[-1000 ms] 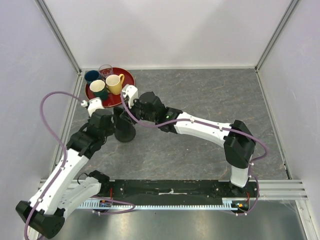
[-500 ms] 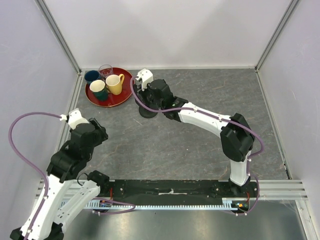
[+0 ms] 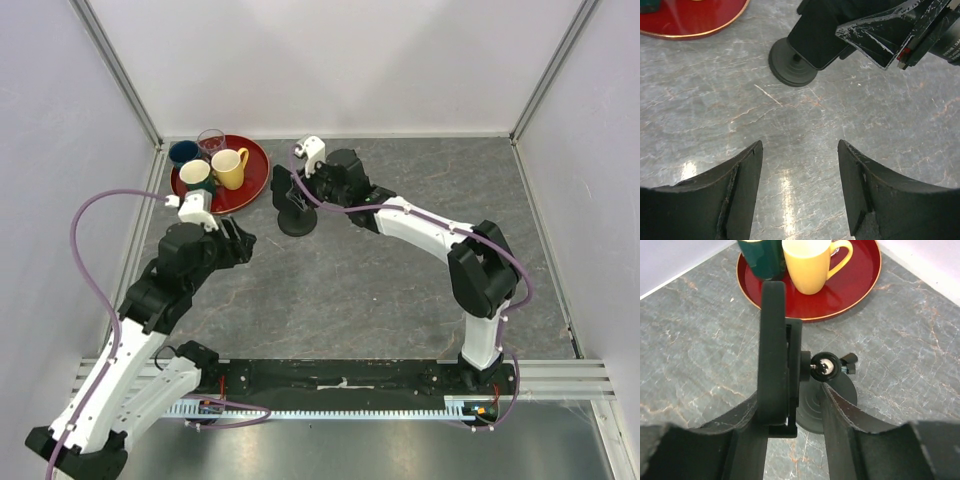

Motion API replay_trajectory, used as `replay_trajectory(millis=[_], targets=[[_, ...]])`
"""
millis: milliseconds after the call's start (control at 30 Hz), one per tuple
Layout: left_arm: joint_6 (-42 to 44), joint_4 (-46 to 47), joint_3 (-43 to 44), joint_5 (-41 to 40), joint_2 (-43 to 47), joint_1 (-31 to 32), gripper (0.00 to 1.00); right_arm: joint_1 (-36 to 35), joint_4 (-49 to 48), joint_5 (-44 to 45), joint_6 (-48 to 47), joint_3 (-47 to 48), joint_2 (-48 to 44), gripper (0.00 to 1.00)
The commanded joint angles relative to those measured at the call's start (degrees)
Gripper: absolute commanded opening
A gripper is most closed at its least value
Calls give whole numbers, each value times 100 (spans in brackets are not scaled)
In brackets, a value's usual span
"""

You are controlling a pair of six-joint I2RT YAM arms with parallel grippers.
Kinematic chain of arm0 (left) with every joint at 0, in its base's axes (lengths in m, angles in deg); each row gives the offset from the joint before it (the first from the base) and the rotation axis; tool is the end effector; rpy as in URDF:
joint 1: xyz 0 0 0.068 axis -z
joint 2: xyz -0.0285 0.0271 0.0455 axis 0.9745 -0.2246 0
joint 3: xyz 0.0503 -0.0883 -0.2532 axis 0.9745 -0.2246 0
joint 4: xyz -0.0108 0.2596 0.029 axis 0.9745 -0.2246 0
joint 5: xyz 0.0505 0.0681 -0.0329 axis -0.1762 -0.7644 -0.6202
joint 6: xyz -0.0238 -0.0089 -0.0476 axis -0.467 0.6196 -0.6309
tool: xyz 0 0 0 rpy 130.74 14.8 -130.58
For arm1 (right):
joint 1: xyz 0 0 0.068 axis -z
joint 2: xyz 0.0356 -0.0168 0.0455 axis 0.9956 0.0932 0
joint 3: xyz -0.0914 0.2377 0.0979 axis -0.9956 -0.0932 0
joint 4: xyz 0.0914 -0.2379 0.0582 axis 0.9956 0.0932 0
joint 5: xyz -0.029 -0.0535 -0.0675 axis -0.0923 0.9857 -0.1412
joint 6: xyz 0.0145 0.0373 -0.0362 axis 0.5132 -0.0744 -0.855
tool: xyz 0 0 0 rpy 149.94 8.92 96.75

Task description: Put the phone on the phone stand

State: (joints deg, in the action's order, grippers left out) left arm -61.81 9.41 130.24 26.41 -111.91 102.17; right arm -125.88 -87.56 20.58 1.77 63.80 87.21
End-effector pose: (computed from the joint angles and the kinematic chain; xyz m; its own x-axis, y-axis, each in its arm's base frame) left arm 0.1306 -0.0545 0.3394 -0.4529 -0.2975 -0.8405 0.0700 0.9279 -0.3661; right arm 0.3406 0.3064 0.2858 -0.2313 -0.1989 -0.9523 -0.7695 0.6363 0.0540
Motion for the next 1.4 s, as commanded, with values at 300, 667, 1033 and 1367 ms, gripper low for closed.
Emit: replay_trajectory(millis=[300,667,1033,1367], targets=[[1811,398,1559,952,-2148,-19,91,678,-648,-2194,467,-955,-1421,98],[2788,468,3186,1074,-4109,-27,95,1504,-1105,-2265,607,-1685,-2213,98],[3578,626,3485,1741,-4708,-177,98,1847,-1764,-2529,985,-2063,-2336,98],[3860,583,3811,1830,-5139,-203,98,1935,-1879,-2590,1021,-2169,-2442,98]])
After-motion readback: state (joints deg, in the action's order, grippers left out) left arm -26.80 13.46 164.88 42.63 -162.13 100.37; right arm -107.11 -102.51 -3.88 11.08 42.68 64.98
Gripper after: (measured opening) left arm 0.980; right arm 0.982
